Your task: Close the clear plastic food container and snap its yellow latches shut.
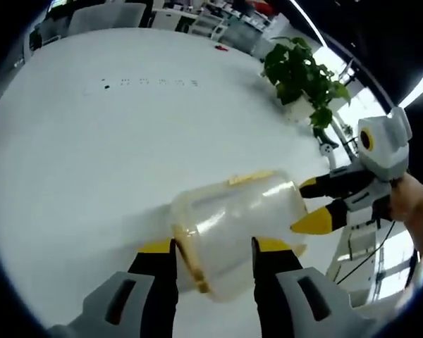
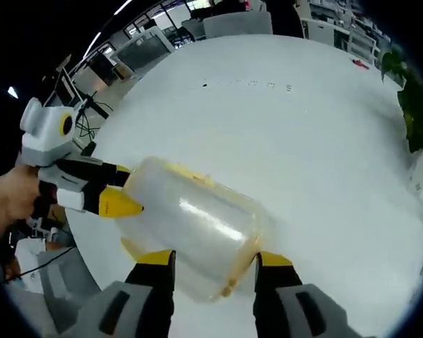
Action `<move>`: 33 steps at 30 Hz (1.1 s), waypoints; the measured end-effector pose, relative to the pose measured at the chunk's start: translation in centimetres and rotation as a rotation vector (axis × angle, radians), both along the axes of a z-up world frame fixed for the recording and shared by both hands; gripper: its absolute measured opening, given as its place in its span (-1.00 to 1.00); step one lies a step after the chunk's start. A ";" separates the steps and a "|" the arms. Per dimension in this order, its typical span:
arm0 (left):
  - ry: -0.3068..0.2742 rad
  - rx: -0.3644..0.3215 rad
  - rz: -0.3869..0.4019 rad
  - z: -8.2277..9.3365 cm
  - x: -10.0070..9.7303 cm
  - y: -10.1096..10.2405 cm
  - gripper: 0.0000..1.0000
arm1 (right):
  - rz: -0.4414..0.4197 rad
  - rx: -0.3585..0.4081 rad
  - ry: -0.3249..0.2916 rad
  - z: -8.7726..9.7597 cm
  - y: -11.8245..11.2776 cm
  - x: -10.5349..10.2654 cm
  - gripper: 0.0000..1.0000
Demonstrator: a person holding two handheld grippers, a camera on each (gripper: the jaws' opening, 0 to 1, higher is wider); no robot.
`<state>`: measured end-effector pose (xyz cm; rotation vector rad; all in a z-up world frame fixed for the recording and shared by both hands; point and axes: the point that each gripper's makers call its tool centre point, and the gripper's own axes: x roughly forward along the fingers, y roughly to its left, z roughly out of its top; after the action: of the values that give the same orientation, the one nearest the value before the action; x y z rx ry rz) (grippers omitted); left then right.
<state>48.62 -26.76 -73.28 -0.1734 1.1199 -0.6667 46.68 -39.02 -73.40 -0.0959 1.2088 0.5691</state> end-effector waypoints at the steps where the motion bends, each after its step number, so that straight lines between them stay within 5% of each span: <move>1: -0.033 0.052 -0.018 0.2 0.1 1.2 -0.19 | 0.040 -0.025 -0.041 0.8 -0.2 0.2 -0.08; 4: -0.077 0.072 -0.031 1.3 0.6 2.4 0.01 | 0.071 0.000 -0.103 3.1 -0.2 0.9 -0.09; 6: -0.192 0.106 -0.101 2.9 1.4 3.1 -0.15 | 0.251 0.020 -0.221 5.0 1.0 1.8 -0.39; 9: -0.397 0.102 -0.339 5.7 1.2 0.8 -0.32 | 0.581 -0.029 -0.440 6.6 2.8 2.8 -0.29; 11: -0.538 0.114 -0.486 6.9 0.9 -1.0 -0.33 | 0.712 0.024 -0.454 6.6 4.3 1.6 -0.45; 12: -0.576 0.113 -0.550 7.0 0.5 -1.7 -0.48 | 0.752 0.090 -0.413 6.3 5.3 0.4 -0.68; 14: -0.596 0.048 -0.651 7.0 -1.1 -3.8 -0.79 | 0.807 0.152 -0.389 5.7 6.7 -0.6 -0.89; 17: -0.609 0.000 -0.732 6.5 -2.0 -5.7 -0.80 | 0.846 0.095 -0.383 4.2 7.0 -0.2 -0.75; 19: -0.601 0.043 -0.789 5.3 -2.4 -5.9 -0.87 | 0.887 0.035 -0.373 3.1 6.8 0.3 -0.77; 21: -0.587 0.051 -0.828 4.2 -2.9 -6.1 -0.87 | 0.876 0.057 -0.327 2.4 7.1 0.3 -0.80; 29: -0.564 0.065 -0.870 2.3 -4.2 -5.7 -0.28 | 0.908 -0.016 -0.340 1.5 6.9 3.1 -0.22; 33: -0.602 0.116 -0.896 1.7 -4.3 -5.3 -0.19 | 0.937 0.022 -0.279 1.4 7.1 3.0 -0.17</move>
<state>44.31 -32.07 -71.56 0.6356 0.6028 -1.3308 49.63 -31.95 -72.01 -0.7240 0.8336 1.3314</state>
